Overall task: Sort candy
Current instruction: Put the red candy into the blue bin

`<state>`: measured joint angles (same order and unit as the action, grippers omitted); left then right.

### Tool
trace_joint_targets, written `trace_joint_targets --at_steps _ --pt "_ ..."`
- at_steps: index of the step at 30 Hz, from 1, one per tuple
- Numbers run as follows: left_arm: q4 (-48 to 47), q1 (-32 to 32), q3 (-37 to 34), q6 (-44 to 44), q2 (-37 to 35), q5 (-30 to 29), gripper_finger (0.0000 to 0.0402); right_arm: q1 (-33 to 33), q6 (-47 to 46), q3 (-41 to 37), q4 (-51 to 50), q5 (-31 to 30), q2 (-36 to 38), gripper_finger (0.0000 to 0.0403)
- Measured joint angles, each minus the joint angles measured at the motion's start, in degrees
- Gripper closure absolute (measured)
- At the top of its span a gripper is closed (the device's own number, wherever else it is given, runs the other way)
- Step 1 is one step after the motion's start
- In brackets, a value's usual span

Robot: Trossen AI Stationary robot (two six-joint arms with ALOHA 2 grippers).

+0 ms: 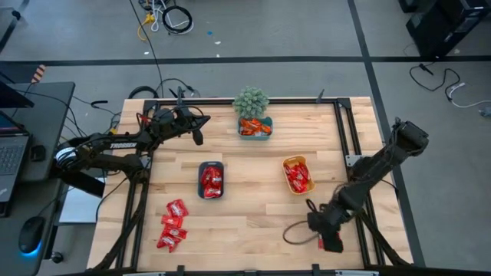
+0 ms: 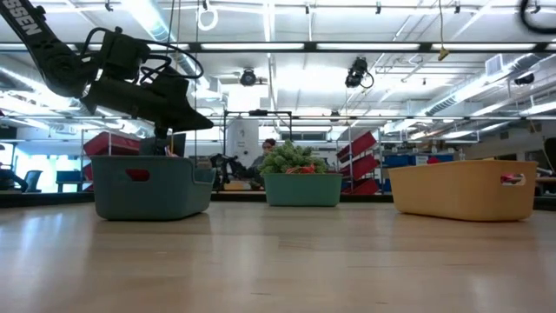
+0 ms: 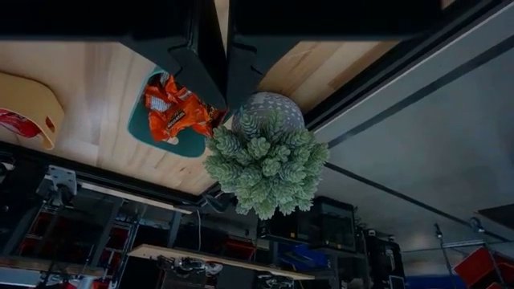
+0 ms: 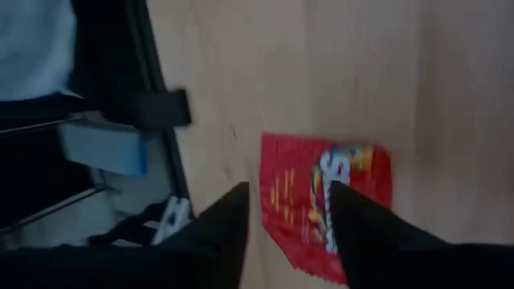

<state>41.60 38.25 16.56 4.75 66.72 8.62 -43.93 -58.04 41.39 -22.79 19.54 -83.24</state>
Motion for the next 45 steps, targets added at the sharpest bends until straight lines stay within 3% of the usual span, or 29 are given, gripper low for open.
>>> trace_joint_targets --at_steps 4,8,17,22,27,31,38,45 --pt "0.0 0.0 0.0 0.0 0.0 0.0 0.0390 -6.7 -1.9 0.0 -2.6 -6.7 0.0 0.0185" --pt "0.0 0.0 0.0 0.0 0.0 0.0 0.0390 -10.2 -2.0 0.0 -8.9 -12.4 -0.1 0.0158" --pt "-0.2 0.0 0.0 0.0 0.0 0.0 0.0390 -12.7 0.0 0.0 -9.3 -18.2 -0.5 0.0184" --pt "-0.8 0.0 0.0 0.0 0.0 0.0 0.0390 -13.1 2.4 0.3 -4.9 -17.8 -5.4 0.0197" --pt "-0.9 0.0 0.0 0.0 0.0 0.0 0.0390 -12.8 4.3 3.6 -11.0 -19.2 -9.4 0.0201" --pt "-0.9 0.0 0.0 0.1 0.0 0.0 0.0390 -11.1 7.2 3.8 -13.4 -19.7 -9.4 0.0239" --pt "-0.9 0.0 0.0 0.2 0.0 0.0 0.0390 -6.0 10.8 3.1 -16.1 -24.4 -5.9 0.0385" --pt "-0.9 0.0 0.0 0.2 0.0 0.0 0.0390 3.2 19.6 3.0 -15.3 -26.6 1.7 0.0398"
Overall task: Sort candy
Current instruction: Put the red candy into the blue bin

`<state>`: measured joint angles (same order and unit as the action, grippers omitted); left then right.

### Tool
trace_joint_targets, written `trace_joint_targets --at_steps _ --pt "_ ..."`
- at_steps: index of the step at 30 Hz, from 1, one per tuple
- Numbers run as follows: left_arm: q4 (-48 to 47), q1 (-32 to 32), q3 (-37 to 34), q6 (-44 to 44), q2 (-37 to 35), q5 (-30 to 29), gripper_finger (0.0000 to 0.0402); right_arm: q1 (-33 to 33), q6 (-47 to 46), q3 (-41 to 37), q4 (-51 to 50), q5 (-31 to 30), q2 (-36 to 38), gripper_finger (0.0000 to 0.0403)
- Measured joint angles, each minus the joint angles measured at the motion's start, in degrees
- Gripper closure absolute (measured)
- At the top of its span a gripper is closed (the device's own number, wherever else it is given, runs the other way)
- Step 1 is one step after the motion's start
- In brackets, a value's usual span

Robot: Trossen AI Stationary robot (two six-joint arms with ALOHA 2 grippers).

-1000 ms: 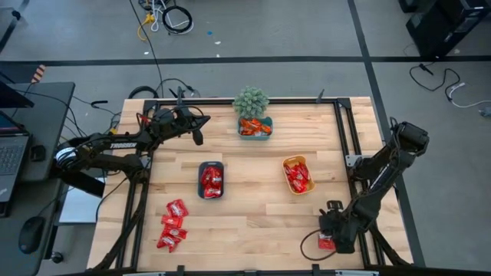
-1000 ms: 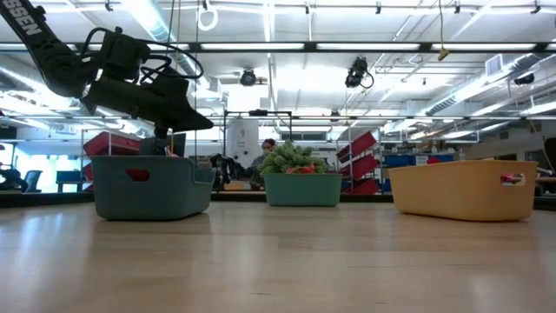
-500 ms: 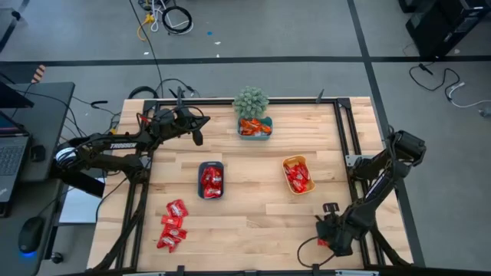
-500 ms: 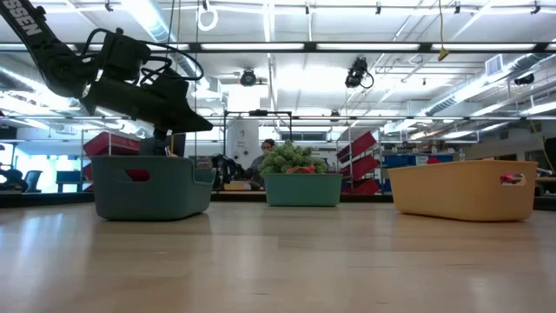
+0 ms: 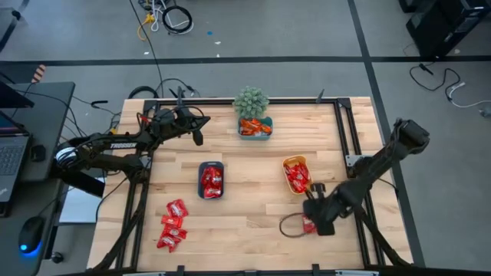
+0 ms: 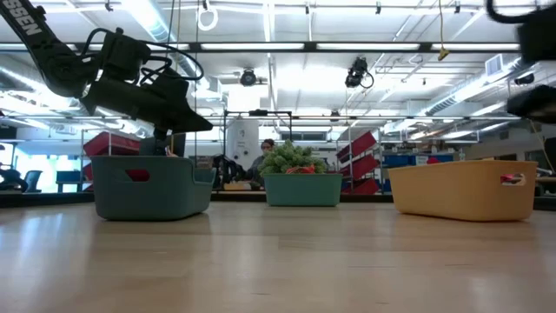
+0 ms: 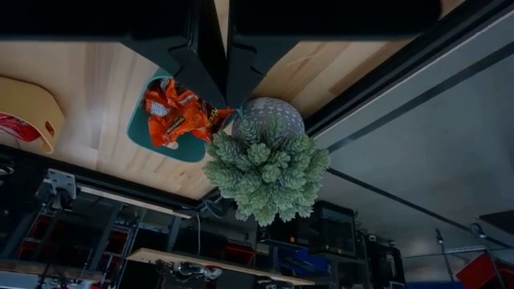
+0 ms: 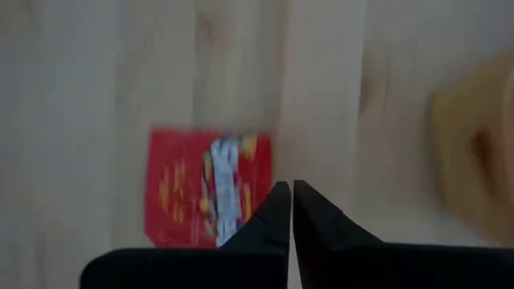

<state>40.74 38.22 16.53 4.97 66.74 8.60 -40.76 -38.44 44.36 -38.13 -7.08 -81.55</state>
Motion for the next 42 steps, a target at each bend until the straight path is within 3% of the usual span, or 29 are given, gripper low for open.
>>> trace_joint_targets --at_steps 5,10,14,21,25,29,37,42 --pt "0.0 0.0 0.0 0.0 0.0 0.0 0.0390 6.4 7.8 1.5 3.4 2.0 4.9 0.0399" --pt "0.0 0.0 0.0 0.0 0.0 0.0 0.0390 7.7 5.0 1.8 3.1 7.7 4.9 0.0381" --pt "0.0 0.0 0.0 -0.2 0.0 0.0 0.0390 5.1 2.7 1.8 5.1 11.2 1.0 0.0324" --pt "0.0 0.0 0.0 -0.2 0.0 0.0 0.0390 -0.7 4.4 1.8 5.5 8.3 -6.8 0.0203" --pt "0.0 0.0 0.0 -0.2 0.0 0.0 0.0390 -2.5 5.0 2.2 5.0 7.7 -11.0 0.0172" --pt "0.0 0.0 0.0 -0.2 0.0 0.0 0.0390 -3.2 5.9 2.4 4.5 7.0 -13.2 0.0199" --pt "0.0 0.0 0.0 -0.2 0.0 0.0 0.0390 1.0 8.5 1.7 3.1 7.2 -7.9 0.0386" --pt "0.0 0.0 0.0 -0.2 0.0 0.0 0.0390 4.9 9.8 1.8 3.4 7.0 -4.0 0.0395"
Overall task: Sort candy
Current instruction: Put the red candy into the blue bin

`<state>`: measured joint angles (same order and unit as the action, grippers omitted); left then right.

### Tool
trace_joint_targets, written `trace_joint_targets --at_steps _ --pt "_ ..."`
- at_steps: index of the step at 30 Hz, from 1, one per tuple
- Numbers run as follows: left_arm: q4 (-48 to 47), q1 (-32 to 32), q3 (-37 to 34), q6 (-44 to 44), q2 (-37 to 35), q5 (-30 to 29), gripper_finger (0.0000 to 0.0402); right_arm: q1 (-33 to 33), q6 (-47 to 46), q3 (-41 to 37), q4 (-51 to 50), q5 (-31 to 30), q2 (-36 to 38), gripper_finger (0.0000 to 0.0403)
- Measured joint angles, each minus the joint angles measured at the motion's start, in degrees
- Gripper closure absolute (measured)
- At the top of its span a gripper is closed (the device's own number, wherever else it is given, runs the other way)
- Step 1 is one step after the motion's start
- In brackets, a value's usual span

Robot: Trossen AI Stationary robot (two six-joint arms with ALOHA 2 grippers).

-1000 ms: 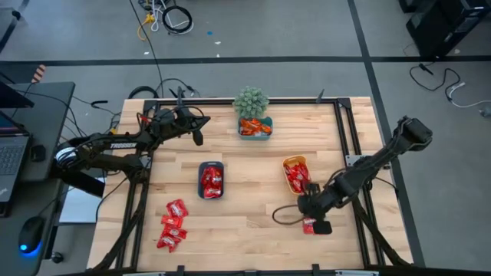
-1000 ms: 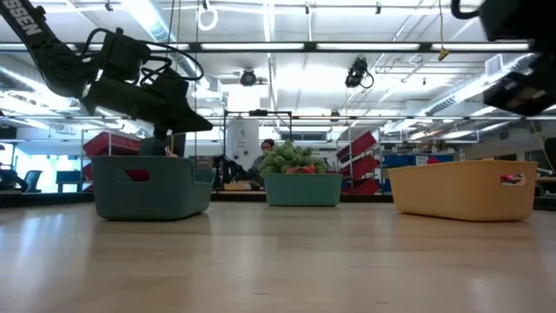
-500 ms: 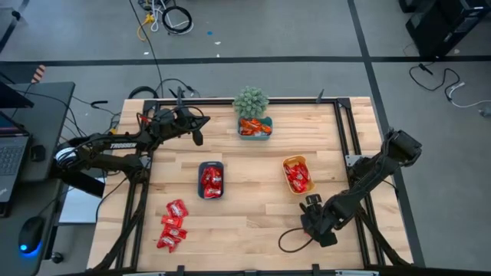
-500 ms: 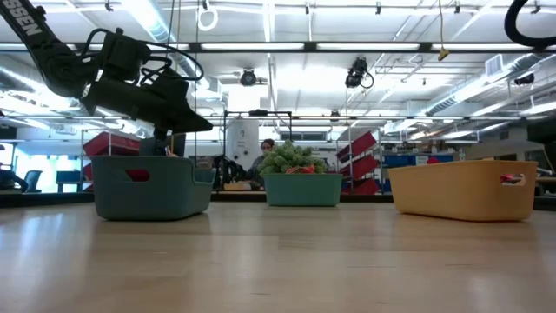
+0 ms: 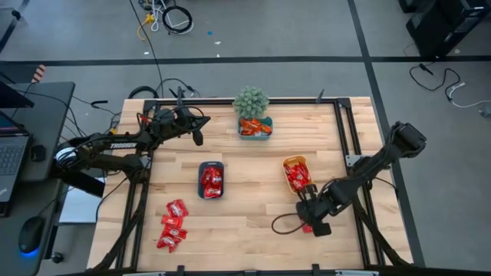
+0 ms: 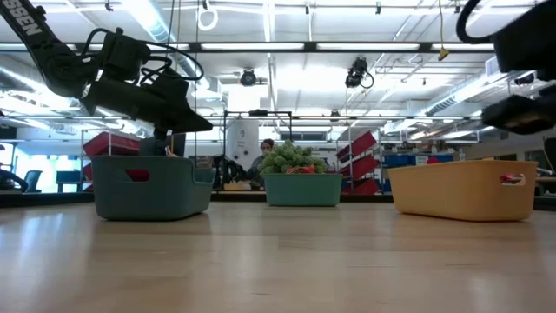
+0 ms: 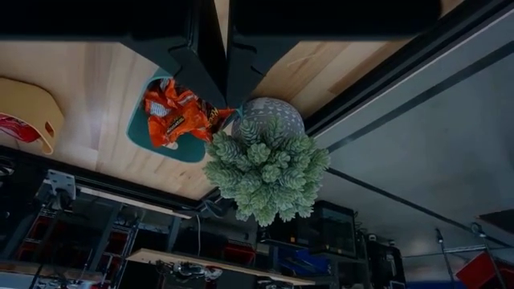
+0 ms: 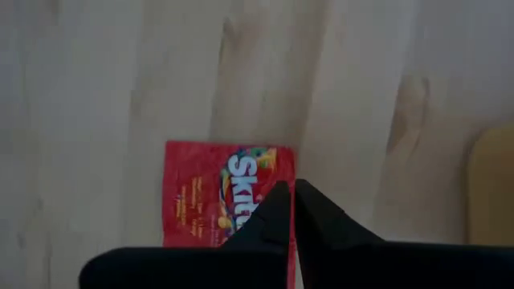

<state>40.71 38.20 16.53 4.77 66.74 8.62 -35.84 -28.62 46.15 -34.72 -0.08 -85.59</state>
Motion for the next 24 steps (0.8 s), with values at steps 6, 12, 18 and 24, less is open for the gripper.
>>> trace_joint_targets --at_steps 6,12,18,24 --pt "0.0 0.0 0.0 0.0 0.0 0.0 0.0390 1.1 -2.2 0.0 0.1 1.0 2.7 0.0380" --pt "0.0 0.0 0.0 -0.1 0.0 0.0 0.0390 -3.8 -11.5 0.0 -0.2 7.0 1.2 0.0291" --pt "-0.3 0.0 0.0 0.0 0.0 0.0 0.0390 -10.5 -12.5 0.1 -1.4 0.2 -1.3 0.0184" --pt "-0.6 0.0 0.0 0.2 0.0 0.0 0.0390 -12.2 -10.1 0.2 -0.9 -5.9 -6.7 0.0118"
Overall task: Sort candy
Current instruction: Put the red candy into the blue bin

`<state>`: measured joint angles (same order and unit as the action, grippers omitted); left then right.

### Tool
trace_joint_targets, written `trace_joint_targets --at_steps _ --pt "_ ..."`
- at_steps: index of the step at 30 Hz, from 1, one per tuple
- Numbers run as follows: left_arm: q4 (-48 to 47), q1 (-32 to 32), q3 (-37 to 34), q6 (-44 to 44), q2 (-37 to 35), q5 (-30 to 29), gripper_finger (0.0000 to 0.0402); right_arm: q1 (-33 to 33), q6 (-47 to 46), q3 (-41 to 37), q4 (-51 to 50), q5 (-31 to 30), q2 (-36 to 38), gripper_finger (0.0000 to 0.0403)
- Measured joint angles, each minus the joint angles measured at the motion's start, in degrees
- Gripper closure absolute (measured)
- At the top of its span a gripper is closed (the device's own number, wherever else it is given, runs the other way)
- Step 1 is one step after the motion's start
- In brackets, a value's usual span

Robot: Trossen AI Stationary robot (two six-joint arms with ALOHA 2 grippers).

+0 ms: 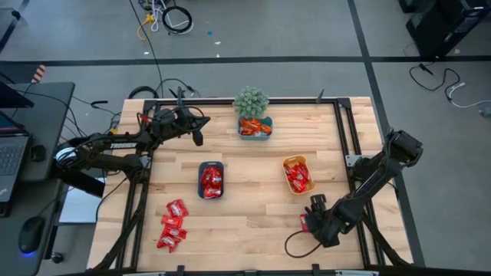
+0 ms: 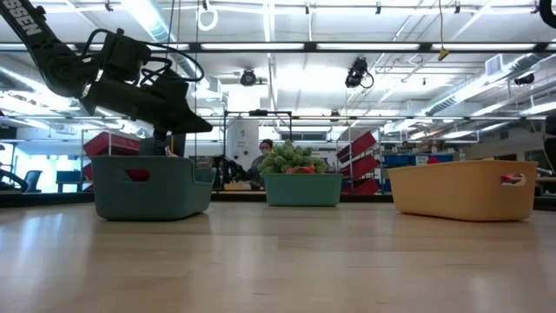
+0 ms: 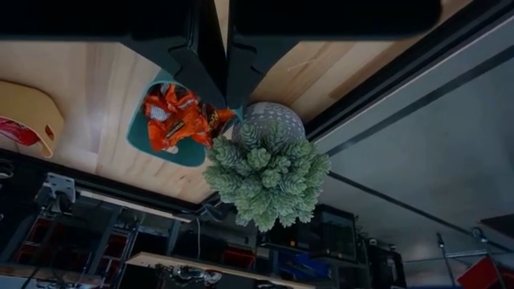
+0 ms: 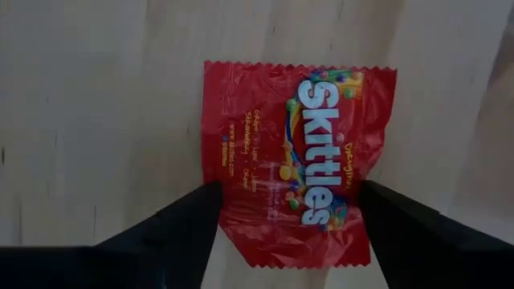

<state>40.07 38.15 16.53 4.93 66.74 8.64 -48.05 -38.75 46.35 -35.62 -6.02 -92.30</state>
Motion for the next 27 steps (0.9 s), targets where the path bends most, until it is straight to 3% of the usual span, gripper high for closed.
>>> trace_joint_targets --at_steps 3,6,14,16,22,27 --pt "0.0 0.0 0.0 0.0 0.0 0.0 0.0390 0.1 0.2 0.3 0.3 0.4 -1.6 0.0110" --pt "0.0 0.0 0.0 0.0 0.0 0.0 0.0390 0.1 0.4 0.3 0.2 0.8 -1.9 0.0132" --pt "0.0 0.0 0.0 0.0 0.0 0.0 0.0390 3.6 0.4 -0.1 0.3 2.2 0.6 0.0326" --pt "0.0 0.0 0.0 0.0 0.0 0.0 0.0390 5.3 1.6 0.0 0.0 2.4 1.5 0.0356" --pt "0.2 0.0 0.0 0.0 0.0 0.0 0.0390 11.4 9.5 2.9 -0.8 1.6 4.5 0.0375" --pt "0.6 0.0 0.0 0.0 0.0 0.0 0.0390 18.9 23.0 7.8 -2.7 -1.6 6.4 0.0373"
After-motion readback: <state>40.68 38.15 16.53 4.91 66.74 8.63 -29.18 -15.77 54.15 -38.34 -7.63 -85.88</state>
